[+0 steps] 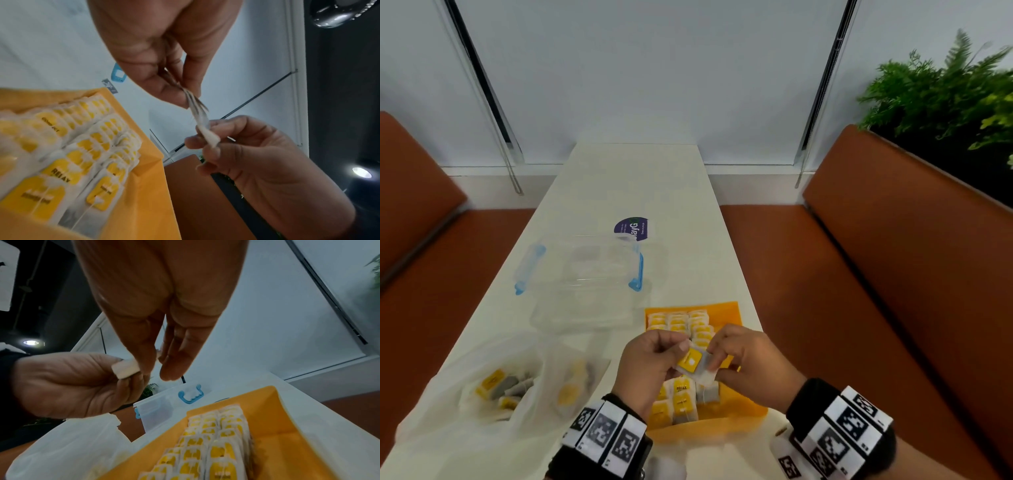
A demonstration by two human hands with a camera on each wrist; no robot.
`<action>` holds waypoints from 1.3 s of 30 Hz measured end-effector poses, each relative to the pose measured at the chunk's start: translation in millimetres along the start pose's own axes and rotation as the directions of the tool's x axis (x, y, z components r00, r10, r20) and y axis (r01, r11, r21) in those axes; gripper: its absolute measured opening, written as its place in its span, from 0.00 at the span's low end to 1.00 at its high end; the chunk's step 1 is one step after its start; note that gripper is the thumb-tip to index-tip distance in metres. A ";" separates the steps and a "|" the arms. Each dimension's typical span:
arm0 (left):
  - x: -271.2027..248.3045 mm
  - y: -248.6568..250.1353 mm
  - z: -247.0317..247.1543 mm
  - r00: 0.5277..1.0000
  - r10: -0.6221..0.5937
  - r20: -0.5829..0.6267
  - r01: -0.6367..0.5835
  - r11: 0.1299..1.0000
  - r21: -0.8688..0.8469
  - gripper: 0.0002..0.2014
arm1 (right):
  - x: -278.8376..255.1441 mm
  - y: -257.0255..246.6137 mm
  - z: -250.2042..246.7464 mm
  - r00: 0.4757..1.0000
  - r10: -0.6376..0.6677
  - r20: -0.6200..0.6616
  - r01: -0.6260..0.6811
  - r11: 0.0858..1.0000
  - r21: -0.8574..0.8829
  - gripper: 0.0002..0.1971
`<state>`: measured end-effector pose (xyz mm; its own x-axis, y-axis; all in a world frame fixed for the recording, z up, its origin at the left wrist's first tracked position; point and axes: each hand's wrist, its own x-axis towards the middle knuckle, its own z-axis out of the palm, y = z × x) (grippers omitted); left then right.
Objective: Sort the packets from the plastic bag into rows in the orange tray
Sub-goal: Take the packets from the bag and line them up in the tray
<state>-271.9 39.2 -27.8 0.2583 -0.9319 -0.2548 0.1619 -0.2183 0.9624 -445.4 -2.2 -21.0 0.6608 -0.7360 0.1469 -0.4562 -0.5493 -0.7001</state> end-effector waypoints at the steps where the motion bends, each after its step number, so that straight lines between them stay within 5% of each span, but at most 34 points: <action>1: -0.4 0.5 0.2 0.999 0.038 -0.014 -0.038 0.999 0.033 0.07 | -1.8 0.0 -0.2 1.000 0.017 0.001 -0.017 1.000 0.012 0.10; 9: -15.2 18.7 13.9 0.939 0.313 0.142 -0.344 0.865 0.365 0.16 | -1.0 -23.9 -8.0 0.980 0.174 -0.096 -0.153 0.969 0.195 0.15; 18: -16.4 17.9 5.9 0.924 0.365 0.111 -0.378 0.837 0.395 0.12 | -1.9 -28.4 -18.3 0.958 0.270 -0.098 -0.205 0.880 0.429 0.04; 27: -13.8 13.0 5.2 0.916 0.384 0.116 -0.393 0.801 0.452 0.12 | -3.7 -29.2 -18.4 0.959 0.242 -0.146 -0.198 0.945 0.261 0.12; 32: -13.5 12.5 8.9 0.916 0.365 0.164 -0.400 0.812 0.425 0.13 | -2.3 -30.2 -22.0 0.964 0.250 -0.092 -0.235 0.960 0.150 0.04; 36: -10.2 8.8 6.4 0.936 0.328 0.124 -0.346 0.804 0.484 0.11 | 5.9 -17.8 -25.5 0.929 0.363 0.074 -0.341 0.917 -0.208 0.06; 39: -5.9 3.6 -0.9 0.958 0.260 0.121 -0.280 0.754 0.595 0.11 | 14.2 -11.1 -18.2 0.849 0.454 0.271 -0.337 0.860 -0.384 0.09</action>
<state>-272.0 44.1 -22.9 0.1738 -0.9846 0.0173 -0.5168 -0.0763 0.8527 -441.8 -13.7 1.6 0.5155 -0.7666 -0.3829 -0.8437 -0.3761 -0.3830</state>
